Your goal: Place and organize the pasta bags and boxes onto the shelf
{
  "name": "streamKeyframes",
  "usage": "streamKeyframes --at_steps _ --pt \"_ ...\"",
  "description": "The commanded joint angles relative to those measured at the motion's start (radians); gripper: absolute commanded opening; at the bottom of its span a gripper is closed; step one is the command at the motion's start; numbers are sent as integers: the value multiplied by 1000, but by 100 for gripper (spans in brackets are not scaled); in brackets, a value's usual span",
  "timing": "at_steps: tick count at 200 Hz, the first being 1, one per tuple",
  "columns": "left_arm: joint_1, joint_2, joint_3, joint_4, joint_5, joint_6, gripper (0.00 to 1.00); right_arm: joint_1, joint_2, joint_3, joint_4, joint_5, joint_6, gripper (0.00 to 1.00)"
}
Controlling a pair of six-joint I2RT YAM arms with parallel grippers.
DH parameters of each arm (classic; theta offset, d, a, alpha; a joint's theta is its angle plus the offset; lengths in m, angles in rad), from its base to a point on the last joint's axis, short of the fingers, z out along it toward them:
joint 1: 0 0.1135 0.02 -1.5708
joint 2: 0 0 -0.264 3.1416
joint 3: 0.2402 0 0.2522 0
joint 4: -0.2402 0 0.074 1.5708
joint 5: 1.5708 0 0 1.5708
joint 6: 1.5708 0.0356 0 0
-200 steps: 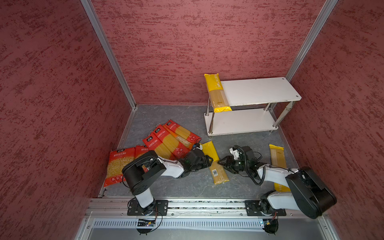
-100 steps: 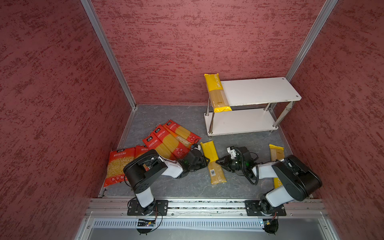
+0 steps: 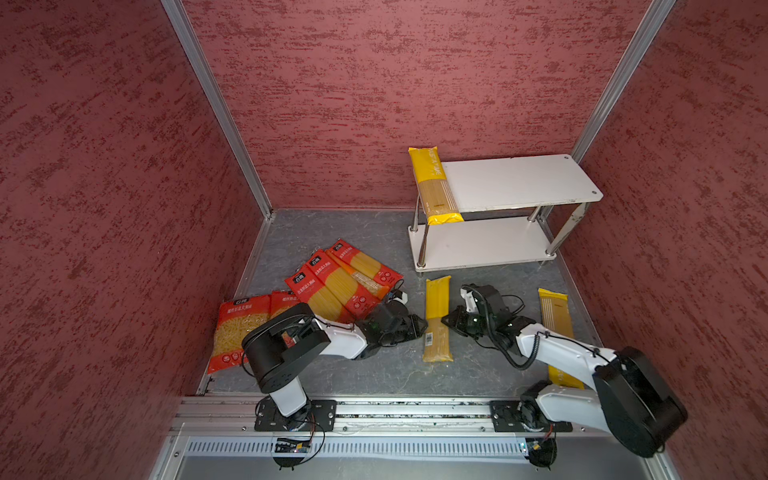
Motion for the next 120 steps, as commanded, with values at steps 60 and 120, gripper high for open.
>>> streamKeyframes --at_steps 60,120 --pt "25 -111 -31 -42 -30 63 49 31 7 362 -847 610 -125 1" --pt "29 -207 -134 -43 -88 58 51 215 248 489 -802 696 -49 13"
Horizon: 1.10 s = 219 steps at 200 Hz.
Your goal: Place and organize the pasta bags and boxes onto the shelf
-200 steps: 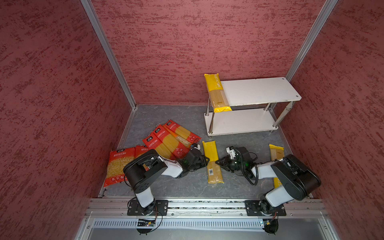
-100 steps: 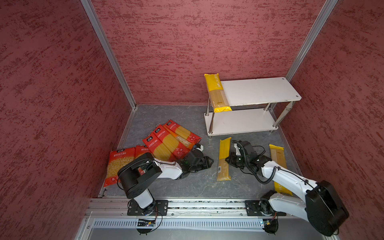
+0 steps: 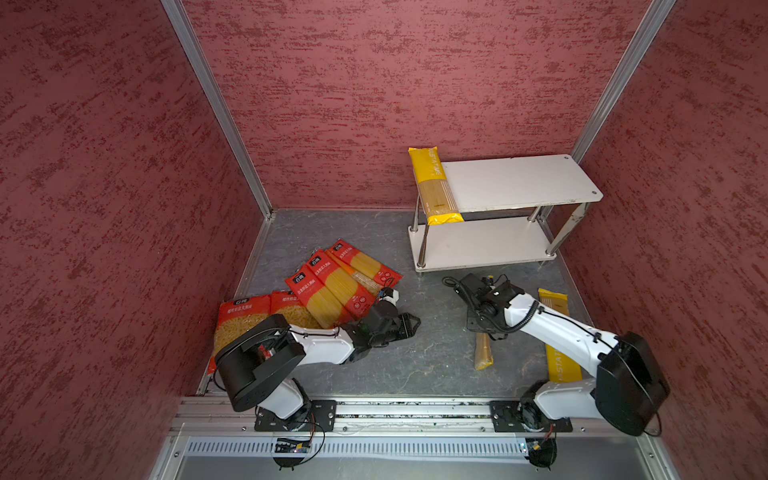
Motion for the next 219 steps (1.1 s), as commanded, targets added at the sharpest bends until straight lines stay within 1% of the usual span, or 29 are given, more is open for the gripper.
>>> streamKeyframes --at_steps 1,21,37,50,60,74,81,92,104,121,138,161,178,190,202,219 --pt "7 -47 -36 -7 -48 16 51 62 45 69 29 64 44 14" --pt "9 -71 -57 -11 -59 16 51 124 150 97 86 29 79 21" --pt "11 -93 -67 -18 -61 19 51 162 216 135 114 10 90 30" --pt "14 -117 -76 -27 -64 20 51 190 244 151 181 -53 90 35" --pt "17 -133 -77 -42 -66 24 51 198 237 138 285 -167 88 39" --pt "25 -157 -79 -64 -66 35 51 196 185 75 456 -317 114 41" --pt "30 -168 -77 -76 -66 41 52 196 148 44 512 -351 131 42" --pt "33 -181 -72 -98 -65 61 52 186 99 10 534 -367 146 43" --pt "35 -183 -50 -124 -52 94 53 158 57 -29 520 -375 148 44" --pt "28 -157 0 -147 -12 153 56 95 -67 -108 484 -365 135 46" --pt "7 -98 67 -154 32 192 57 -10 -193 -204 447 -373 112 48" --pt "-33 29 179 -150 103 231 58 -157 -329 -315 460 -425 67 50" --pt "-43 134 273 -156 172 239 58 -230 -347 -363 454 -418 27 50" --pt "-38 203 327 -159 201 235 58 -273 -338 -390 474 -427 18 50" --pt "-35 260 366 -159 226 227 58 -298 -328 -437 561 -476 33 49" --pt "-31 320 403 -154 252 210 58 -300 -288 -476 678 -534 59 46"
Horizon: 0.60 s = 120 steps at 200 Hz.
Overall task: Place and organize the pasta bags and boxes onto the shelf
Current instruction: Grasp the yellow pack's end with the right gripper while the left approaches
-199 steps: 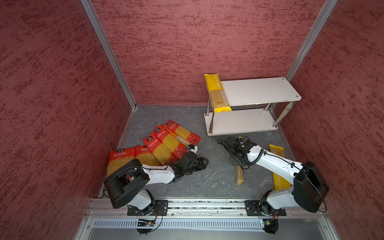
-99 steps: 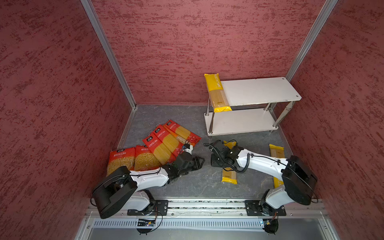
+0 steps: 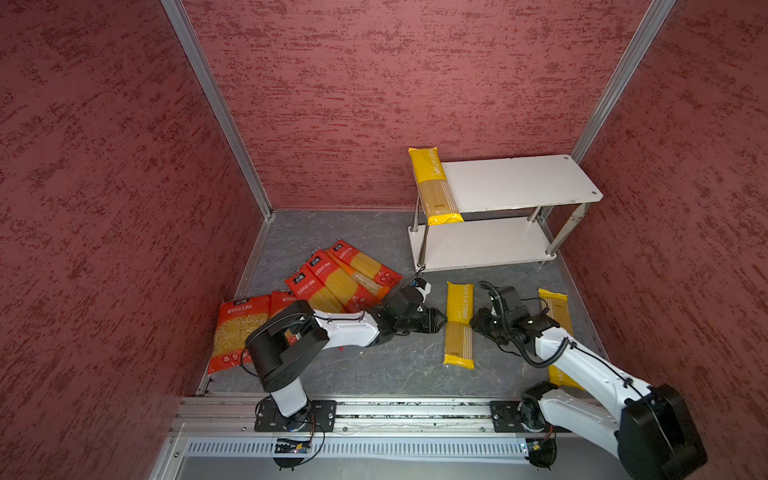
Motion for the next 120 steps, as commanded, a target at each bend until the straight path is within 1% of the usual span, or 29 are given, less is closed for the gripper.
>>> streamKeyframes --at_steps 1,18,33,53,68,77,90,106,120 --pt "9 71 46 -7 81 8 58 -11 43 -44 167 -101 10 46" --pt "8 109 64 -3 92 -10 58 -8 113 -58 248 -142 27 41" --pt "12 121 65 -2 89 -18 58 22 160 -63 317 -155 41 37" --pt "25 124 43 18 89 -36 57 108 242 -43 429 -175 79 33" --pt "34 116 23 28 90 -34 55 173 327 13 441 -166 79 32" --pt "36 109 10 21 91 -27 53 200 364 42 445 -157 77 32" --pt "44 91 -14 6 99 -26 48 214 404 63 466 -169 79 31" --pt "49 44 -75 6 109 -37 39 216 404 75 473 -186 80 32" --pt "48 -7 -142 10 105 -54 36 215 385 78 460 -190 78 34"
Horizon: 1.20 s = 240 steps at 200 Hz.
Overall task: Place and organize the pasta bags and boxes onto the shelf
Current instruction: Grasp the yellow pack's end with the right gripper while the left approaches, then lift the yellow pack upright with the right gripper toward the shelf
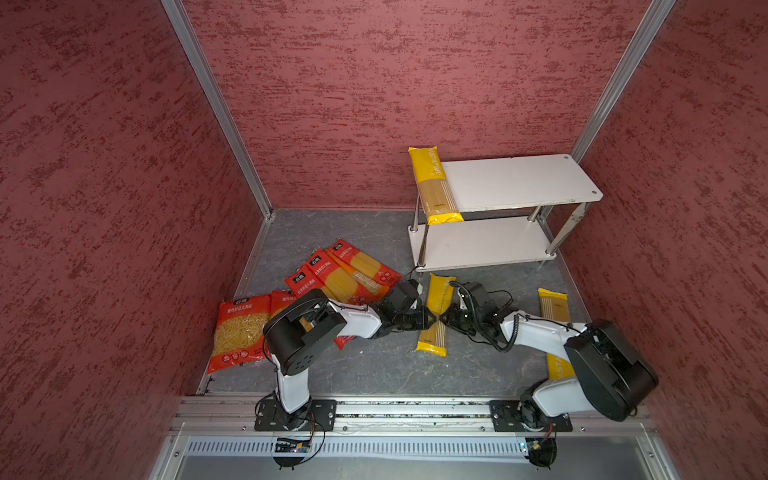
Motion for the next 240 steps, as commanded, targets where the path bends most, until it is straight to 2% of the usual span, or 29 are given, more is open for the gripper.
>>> streamKeyframes --at_steps 1,31,60,76,88,98,130,164,212,240 --pt "-28 -67 -89 3 61 -19 36 32 5 12 35 -72 14 34" --pt "-64 -142 -186 58 72 -93 32 6 -50 -21 17 -77 -3 46" --pt "-100 -232 -212 7 37 -66 32 -54 -65 -76 38 -86 -36 51" --pt "-82 -275 -231 -13 36 -57 33 -59 -46 -81 85 -113 -58 53" --pt "-55 -283 -245 -13 45 -60 36 -59 -6 -73 137 -175 -70 53" --pt "-32 -276 -262 -2 52 -66 38 -53 63 -60 168 -216 -83 52" --pt "1 -204 -304 101 53 -83 40 -1 155 -36 214 -213 -119 43" --pt "10 -160 -314 167 64 -119 38 33 132 -50 310 -184 -132 18" --pt "18 -359 -354 70 -17 -37 40 82 -69 -98 374 -110 -191 0" --pt "25 -515 -427 115 -104 16 46 115 -185 -85 333 -53 -258 0"
